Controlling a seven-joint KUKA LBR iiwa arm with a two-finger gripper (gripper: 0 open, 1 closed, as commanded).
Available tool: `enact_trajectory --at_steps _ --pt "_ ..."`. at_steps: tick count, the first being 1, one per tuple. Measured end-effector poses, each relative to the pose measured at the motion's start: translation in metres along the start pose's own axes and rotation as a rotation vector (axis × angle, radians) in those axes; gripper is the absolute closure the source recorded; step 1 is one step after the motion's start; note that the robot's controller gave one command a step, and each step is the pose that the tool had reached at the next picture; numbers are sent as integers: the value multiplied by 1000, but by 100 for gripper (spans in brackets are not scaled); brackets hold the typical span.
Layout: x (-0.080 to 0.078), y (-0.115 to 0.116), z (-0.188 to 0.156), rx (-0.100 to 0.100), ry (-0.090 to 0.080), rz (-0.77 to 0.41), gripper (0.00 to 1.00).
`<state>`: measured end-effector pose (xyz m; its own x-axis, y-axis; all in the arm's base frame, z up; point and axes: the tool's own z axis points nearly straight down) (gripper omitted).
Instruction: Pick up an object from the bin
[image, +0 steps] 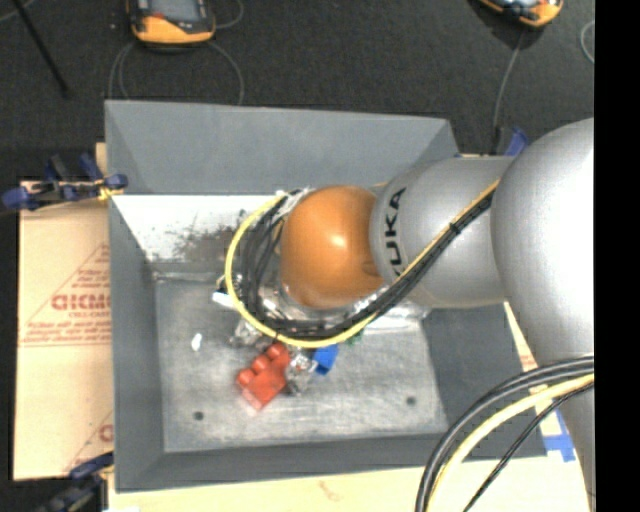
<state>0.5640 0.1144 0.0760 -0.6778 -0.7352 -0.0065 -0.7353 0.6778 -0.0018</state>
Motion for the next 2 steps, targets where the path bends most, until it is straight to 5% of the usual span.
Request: enact_trajectory --at_steps 1,2 --pt "-3 -1 -2 3 -9 2 100" --pt "-4 -3 -38 2 1 10 100"
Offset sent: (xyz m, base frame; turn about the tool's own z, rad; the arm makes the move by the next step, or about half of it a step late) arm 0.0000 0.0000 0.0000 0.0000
